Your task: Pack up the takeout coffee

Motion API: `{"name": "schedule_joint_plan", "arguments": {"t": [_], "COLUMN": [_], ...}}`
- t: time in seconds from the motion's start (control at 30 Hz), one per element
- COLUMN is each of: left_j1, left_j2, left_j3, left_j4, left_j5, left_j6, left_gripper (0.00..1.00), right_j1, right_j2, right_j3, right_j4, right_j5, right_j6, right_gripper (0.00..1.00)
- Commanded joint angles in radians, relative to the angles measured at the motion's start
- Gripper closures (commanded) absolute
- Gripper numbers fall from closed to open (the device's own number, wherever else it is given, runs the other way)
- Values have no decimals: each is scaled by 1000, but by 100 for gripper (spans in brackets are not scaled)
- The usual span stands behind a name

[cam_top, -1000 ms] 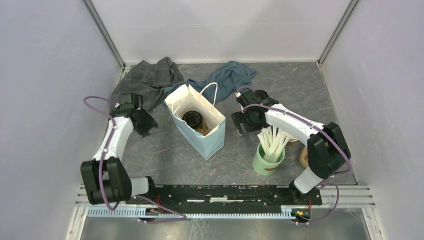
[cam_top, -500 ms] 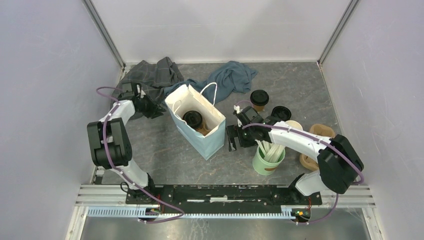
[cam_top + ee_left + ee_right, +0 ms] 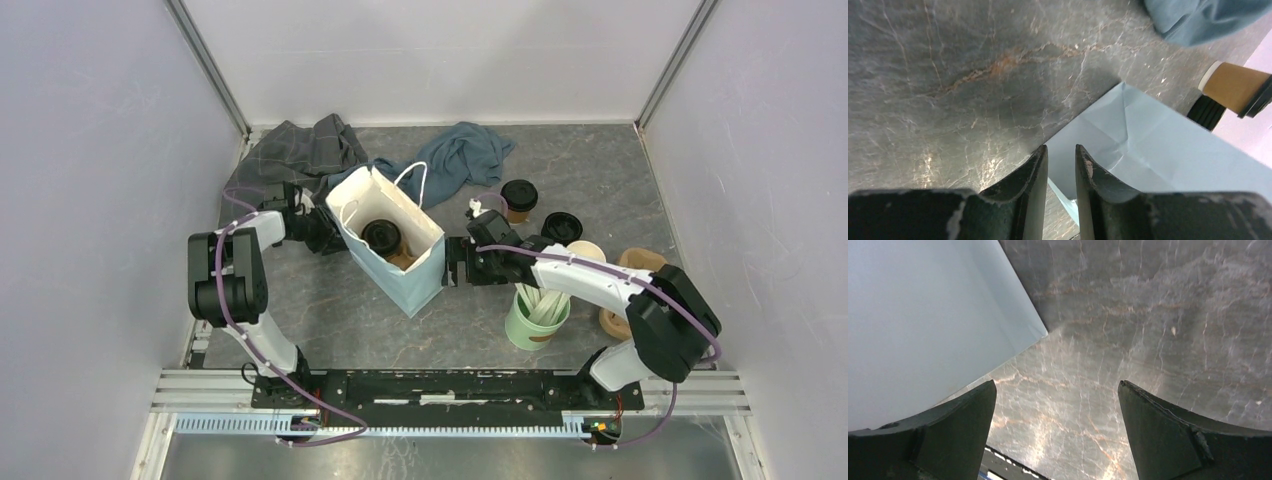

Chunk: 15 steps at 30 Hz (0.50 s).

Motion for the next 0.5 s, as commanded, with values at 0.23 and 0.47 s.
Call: {"name": "schedule_joint_plan", "arguments": {"t": [0.23, 0.47], "left_j1": [-5, -5], "left_j2": [-201, -405], "left_j3": [-196, -350], "left_j4": [-20, -93], "left_j5": [73, 13], "left_j6": [52, -36], "left_gripper": [67, 66], "right_j1": [-57, -89], "right_j2": [121, 177], "right_j3": [182, 244], "right_j4": [13, -37], "right_j5": [128, 174], "right_j6": [-76, -152], "right_gripper": [2, 2]}}
